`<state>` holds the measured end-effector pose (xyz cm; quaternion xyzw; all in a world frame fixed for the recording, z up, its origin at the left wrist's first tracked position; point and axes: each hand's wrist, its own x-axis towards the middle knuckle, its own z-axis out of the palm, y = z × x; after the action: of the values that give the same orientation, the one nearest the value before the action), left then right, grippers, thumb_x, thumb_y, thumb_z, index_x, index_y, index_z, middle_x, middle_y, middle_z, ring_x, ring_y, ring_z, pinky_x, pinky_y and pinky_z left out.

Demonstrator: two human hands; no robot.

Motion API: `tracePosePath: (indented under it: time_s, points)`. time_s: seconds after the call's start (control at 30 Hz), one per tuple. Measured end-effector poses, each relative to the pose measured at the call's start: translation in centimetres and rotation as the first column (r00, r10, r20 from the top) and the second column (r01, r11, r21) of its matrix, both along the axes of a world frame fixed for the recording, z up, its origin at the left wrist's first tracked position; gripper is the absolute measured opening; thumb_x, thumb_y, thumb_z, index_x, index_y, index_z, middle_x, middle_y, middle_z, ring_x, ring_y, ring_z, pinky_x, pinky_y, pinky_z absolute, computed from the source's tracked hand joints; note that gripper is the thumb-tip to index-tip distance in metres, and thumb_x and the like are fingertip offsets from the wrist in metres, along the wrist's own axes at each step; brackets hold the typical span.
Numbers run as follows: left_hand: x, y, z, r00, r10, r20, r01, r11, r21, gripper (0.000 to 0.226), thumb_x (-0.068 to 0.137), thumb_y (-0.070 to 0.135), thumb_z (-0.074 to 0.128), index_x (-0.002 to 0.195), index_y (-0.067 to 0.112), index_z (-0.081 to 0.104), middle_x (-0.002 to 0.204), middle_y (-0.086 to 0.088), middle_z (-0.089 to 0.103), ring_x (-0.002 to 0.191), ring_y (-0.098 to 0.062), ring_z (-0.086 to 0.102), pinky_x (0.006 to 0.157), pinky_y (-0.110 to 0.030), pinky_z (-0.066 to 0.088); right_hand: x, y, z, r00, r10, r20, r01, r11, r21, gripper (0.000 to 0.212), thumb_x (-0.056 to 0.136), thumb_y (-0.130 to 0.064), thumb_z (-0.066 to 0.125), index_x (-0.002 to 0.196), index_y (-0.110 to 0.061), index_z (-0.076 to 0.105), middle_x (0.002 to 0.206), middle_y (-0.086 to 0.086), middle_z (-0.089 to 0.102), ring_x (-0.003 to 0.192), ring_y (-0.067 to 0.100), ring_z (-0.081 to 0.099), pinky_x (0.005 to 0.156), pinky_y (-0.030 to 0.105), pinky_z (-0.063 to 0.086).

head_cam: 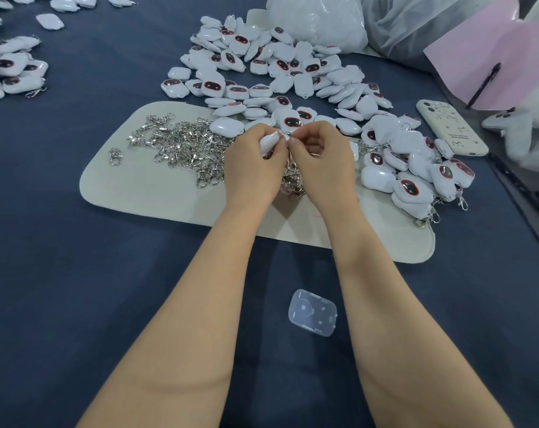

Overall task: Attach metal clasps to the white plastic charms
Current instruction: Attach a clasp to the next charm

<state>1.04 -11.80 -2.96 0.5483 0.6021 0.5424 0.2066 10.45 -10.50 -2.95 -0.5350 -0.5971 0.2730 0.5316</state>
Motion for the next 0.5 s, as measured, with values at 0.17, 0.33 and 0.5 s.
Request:
tracePosePath:
  time_s: [0.17,0.33,0.5]
  points:
    - [0.03,-0.03,-0.02,1.0,0.008,-0.002,-0.008,1.0,0.023,0.012,0.088,0.015,0.061,0.087,0.004,0.065,0.084,-0.008,0.068,0.08,-0.024,0.058,0.072,-0.031,0.042,-0.07,0.0,0.02,1.0,-0.002,-0.005,0.002,1.0,0.0,0.018,0.085,-0.005,0.063,0.082,-0.022,0.056,0.078,-0.013,0.059,0.074,0.005,0.055,0.071,0.012,0.046]
    - [0.03,-0.02,-0.14,0.999,0.013,-0.049,-0.013,1.0,0.006,0.014,0.087,0.017,0.061,0.086,0.004,0.066,0.082,-0.008,0.068,0.079,-0.025,0.059,0.07,-0.034,0.044,-0.23,-0.18,-0.05,1.0,-0.022,0.014,0.022,1.0,0.008,0.015,0.085,-0.003,0.06,0.083,-0.018,0.056,0.075,-0.013,0.057,0.069,0.0,0.052,0.07,0.016,0.048]
    - [0.1,-0.01,-0.19,0.997,0.017,-0.074,-0.019,0.999,-0.031,0.015,0.086,0.019,0.062,0.086,0.005,0.067,0.082,-0.007,0.067,0.079,-0.024,0.058,0.067,-0.031,0.041,0.05,-0.2,-0.05,0.988,-0.02,0.151,0.015,0.999,0.032,0.016,0.086,-0.001,0.056,0.087,-0.017,0.056,0.076,-0.011,0.056,0.065,-0.001,0.049,0.069,0.014,0.045]
